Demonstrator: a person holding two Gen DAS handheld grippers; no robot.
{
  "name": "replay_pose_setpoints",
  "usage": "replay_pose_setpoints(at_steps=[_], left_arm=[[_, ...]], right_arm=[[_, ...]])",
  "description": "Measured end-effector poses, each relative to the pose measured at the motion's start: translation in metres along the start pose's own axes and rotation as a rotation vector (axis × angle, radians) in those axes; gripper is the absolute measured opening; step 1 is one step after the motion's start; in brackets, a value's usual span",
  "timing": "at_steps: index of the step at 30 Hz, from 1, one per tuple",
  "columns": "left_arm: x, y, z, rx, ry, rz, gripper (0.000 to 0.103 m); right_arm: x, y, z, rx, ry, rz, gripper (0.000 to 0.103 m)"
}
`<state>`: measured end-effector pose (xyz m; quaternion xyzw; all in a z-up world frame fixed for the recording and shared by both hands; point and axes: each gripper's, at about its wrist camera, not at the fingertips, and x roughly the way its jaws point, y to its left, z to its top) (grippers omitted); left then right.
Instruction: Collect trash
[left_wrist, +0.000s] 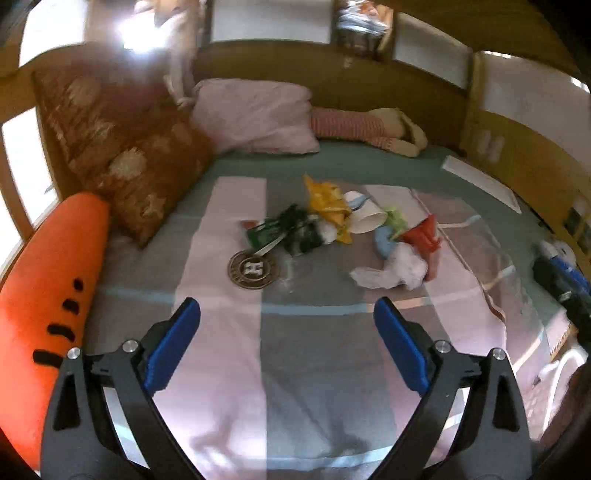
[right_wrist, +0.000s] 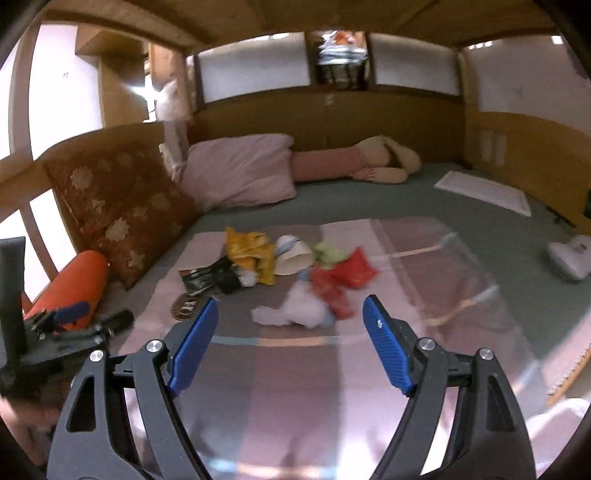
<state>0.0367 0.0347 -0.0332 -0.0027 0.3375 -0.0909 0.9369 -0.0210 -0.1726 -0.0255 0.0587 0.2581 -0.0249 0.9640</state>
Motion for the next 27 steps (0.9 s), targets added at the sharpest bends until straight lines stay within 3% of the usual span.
replay_pose_setpoints(at_steps=[4,8,27], left_arm=[[-0.006,-0.004,-0.004,0.036,-0.017,-0.008,0.095],[-0.005,-0.016,-0.008,0.055,0.002,-0.032,0.095],[0.007,-0.016,-0.012,0.038,0.047,-0.027,0.095]], right_arm=[[0.010,0.010,-0.016,-0.046,0.039,-0.015,0.079],[0.000,0.007,-0.015,-0.051,-0.008,-0.043,0.079],[0.006,0.006,-0.018,-0.040,0.019,-0.024,0.079]])
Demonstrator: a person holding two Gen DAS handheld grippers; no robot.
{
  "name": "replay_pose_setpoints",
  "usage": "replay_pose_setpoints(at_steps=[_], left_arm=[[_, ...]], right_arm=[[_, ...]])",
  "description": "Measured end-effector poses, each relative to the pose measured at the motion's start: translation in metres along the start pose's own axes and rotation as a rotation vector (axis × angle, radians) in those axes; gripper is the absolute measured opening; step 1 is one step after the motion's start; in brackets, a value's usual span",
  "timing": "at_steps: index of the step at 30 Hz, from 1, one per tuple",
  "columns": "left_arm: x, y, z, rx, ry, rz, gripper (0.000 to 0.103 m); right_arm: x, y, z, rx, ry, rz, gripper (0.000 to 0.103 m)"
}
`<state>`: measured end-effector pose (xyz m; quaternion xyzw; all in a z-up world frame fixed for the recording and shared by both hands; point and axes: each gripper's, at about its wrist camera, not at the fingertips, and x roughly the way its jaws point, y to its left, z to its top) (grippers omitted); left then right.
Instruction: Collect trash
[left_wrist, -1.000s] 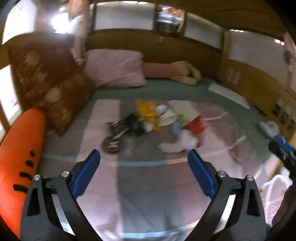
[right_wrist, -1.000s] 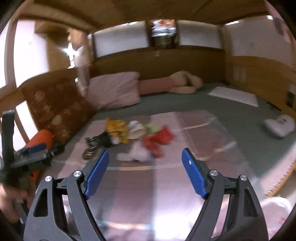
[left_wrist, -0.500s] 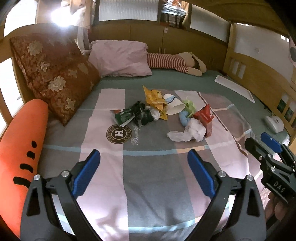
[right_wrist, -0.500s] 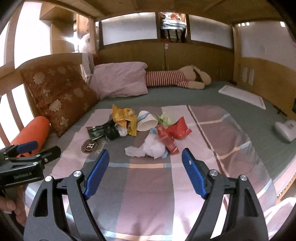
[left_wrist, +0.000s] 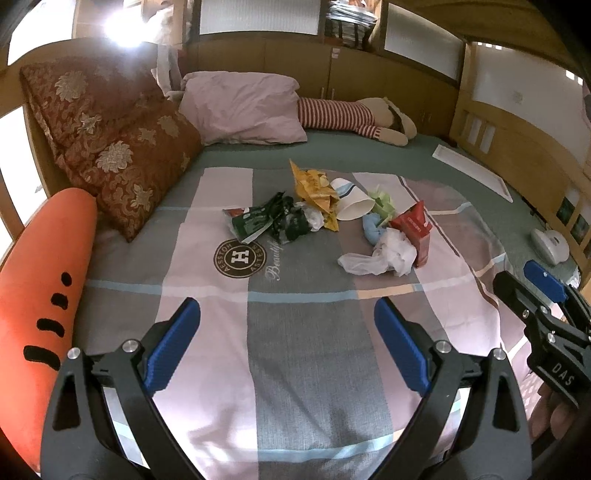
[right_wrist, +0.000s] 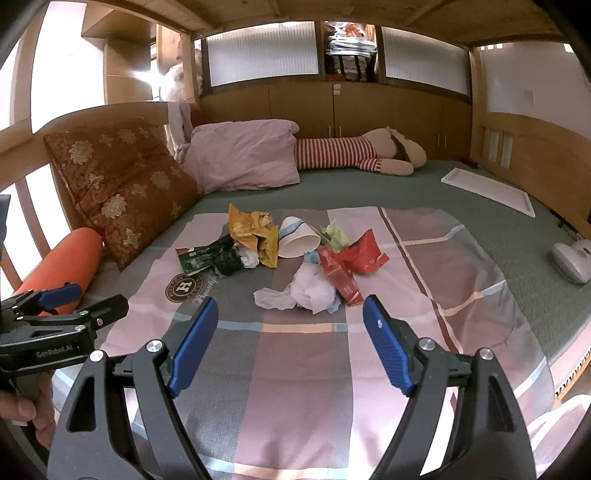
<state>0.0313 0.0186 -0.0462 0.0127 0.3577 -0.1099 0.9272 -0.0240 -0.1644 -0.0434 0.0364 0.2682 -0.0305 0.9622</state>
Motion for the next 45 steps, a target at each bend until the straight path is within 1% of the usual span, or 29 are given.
replay_pose_setpoints(at_steps=[13,19,23,26,28,30,32,33,36,38,41,44,45], left_arm=[[0.001,0.001,0.001,0.001,0.004,-0.003,0.095],[0.002,0.001,0.001,-0.002,0.005,-0.001,0.095],[0.010,0.004,0.003,-0.001,0.018,-0.001,0.095],[0.024,0.000,0.010,0.027,0.037,0.011,0.095],[0.037,-0.001,0.018,0.035,0.057,0.002,0.095],[0.056,0.001,0.027,0.040,0.078,-0.006,0.095],[0.080,0.006,0.035,0.048,0.118,-0.005,0.094],[0.093,0.011,0.039,0.041,0.126,-0.006,0.093],[0.124,0.025,0.049,-0.001,0.138,-0.023,0.092],[0.142,0.028,0.055,-0.004,0.135,-0.022,0.092],[0.168,0.024,0.066,0.021,0.118,-0.009,0.092],[0.194,0.012,0.073,0.063,0.111,0.004,0.092],[0.203,0.006,0.075,0.086,0.110,0.007,0.092]], right_arm=[[0.001,0.001,0.000,-0.002,0.005,0.000,0.079],[0.007,-0.001,-0.003,-0.005,0.020,0.004,0.079],[0.015,-0.003,0.000,-0.014,0.034,0.003,0.079],[0.029,-0.006,0.007,-0.008,0.055,0.003,0.079],[0.042,-0.010,0.012,0.002,0.074,0.000,0.079],[0.058,-0.013,0.019,-0.005,0.091,-0.016,0.079],[0.076,-0.018,0.024,-0.005,0.112,-0.032,0.079],[0.088,-0.022,0.025,-0.002,0.130,-0.043,0.079],[0.119,-0.033,0.026,0.008,0.174,-0.067,0.079],[0.137,-0.041,0.024,0.020,0.200,-0.071,0.079],[0.155,-0.042,0.025,0.004,0.221,-0.079,0.079],[0.170,-0.041,0.025,-0.034,0.231,-0.098,0.078],[0.177,-0.042,0.025,-0.043,0.241,-0.103,0.073]])
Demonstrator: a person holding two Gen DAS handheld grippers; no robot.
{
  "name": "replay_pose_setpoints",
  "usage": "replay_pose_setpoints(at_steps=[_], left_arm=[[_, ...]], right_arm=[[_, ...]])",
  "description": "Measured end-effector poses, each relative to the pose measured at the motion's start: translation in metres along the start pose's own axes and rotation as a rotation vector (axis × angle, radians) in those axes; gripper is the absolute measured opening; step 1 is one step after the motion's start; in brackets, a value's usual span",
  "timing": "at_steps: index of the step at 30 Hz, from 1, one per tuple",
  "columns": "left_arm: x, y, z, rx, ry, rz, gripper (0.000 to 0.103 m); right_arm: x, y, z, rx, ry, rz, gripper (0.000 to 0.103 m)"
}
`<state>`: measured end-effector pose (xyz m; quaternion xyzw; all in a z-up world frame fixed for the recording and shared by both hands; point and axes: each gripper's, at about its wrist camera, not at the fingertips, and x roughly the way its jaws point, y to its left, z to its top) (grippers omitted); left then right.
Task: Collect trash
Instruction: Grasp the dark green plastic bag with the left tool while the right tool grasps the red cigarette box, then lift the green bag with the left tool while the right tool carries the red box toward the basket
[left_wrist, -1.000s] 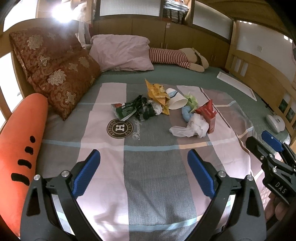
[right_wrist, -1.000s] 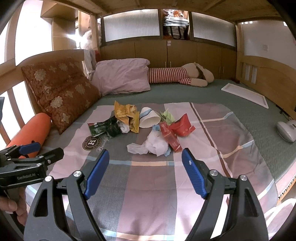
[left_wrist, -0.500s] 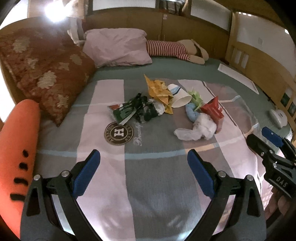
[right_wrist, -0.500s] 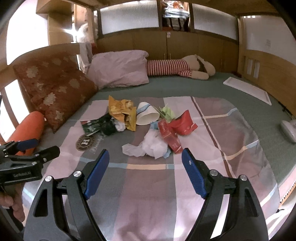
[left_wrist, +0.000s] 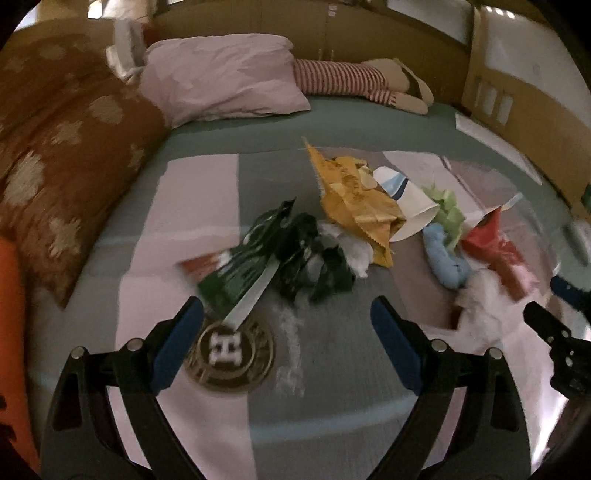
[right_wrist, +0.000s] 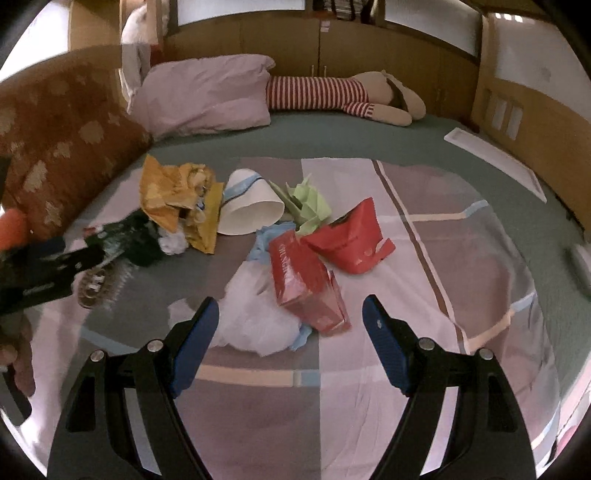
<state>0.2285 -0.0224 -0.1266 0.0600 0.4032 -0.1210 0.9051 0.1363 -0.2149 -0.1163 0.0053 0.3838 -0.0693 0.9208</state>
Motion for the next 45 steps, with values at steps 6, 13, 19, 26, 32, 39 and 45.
replay_pose_setpoints(at_steps=[6,13,19,26,32,39,45], left_arm=[[0.043,-0.014,0.011,0.015,0.070,-0.038,0.044],[0.017,-0.001,0.007,-0.016,0.031,-0.114,0.022],[-0.071,0.011,0.003,-0.062,-0.033,-0.205,0.018],[-0.188,0.019,-0.039,-0.133,-0.187,-0.264,0.018],[-0.206,0.004,-0.089,-0.151,-0.142,-0.210,0.019],[-0.187,-0.030,-0.111,-0.067,-0.067,-0.186,0.020],[-0.178,-0.032,-0.110,-0.064,-0.051,-0.183,0.020]], right_arm=[[0.021,-0.009,0.000,0.020,0.066,0.020,0.039],[-0.011,-0.015,0.010,0.056,-0.030,0.053,0.027],[-0.060,-0.022,0.009,0.112,-0.144,0.139,0.026],[-0.129,-0.010,-0.014,0.142,-0.243,0.263,0.026],[-0.157,0.014,-0.039,0.080,-0.235,0.311,0.026],[-0.153,0.029,-0.049,0.039,-0.189,0.295,0.026],[-0.142,0.026,-0.049,0.038,-0.160,0.275,0.026]])
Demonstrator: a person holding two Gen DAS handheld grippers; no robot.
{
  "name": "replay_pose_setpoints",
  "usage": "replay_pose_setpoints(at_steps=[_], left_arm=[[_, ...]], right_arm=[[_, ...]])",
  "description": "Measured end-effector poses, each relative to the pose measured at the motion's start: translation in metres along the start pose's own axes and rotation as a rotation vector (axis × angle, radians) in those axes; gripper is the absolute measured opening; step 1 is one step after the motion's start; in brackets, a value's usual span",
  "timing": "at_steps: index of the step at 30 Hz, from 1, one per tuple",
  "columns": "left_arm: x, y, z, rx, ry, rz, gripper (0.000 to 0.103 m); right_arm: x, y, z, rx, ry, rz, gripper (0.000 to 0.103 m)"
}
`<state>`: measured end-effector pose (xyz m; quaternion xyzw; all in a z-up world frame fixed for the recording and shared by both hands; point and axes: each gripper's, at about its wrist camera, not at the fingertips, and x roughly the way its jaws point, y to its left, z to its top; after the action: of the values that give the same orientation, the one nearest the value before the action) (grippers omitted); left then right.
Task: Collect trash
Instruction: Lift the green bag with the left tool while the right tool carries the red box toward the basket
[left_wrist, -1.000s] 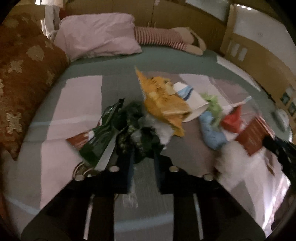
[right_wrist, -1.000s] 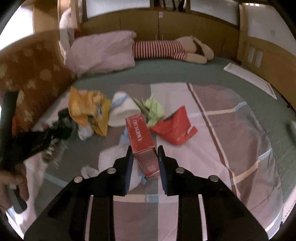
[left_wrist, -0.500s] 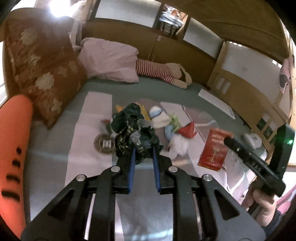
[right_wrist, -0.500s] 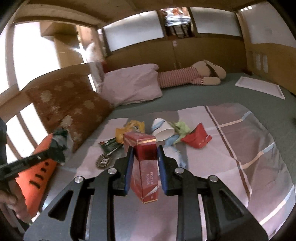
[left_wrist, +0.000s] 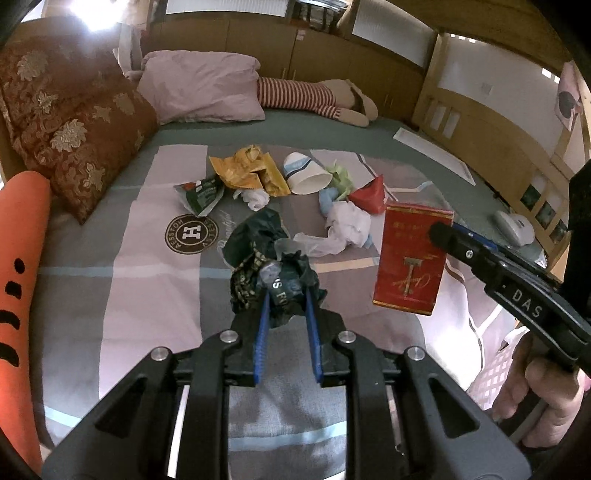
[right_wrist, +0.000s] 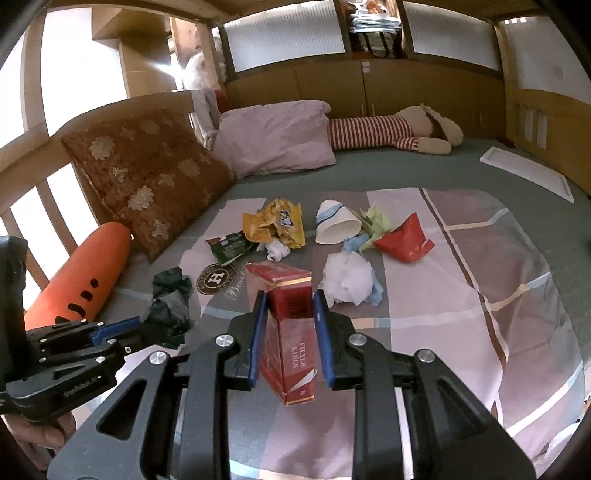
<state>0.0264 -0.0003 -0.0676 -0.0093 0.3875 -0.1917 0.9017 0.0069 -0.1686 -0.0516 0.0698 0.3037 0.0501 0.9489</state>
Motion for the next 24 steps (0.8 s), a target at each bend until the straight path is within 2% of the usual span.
replay_pose_setpoints(at_steps=[24], left_arm=[[0.0024,-0.0005,-0.0011,0.006,0.004,0.009,0.020]], right_arm=[[0.0031,-0.0009,0.0002,0.000,0.009,-0.001,0.026]])
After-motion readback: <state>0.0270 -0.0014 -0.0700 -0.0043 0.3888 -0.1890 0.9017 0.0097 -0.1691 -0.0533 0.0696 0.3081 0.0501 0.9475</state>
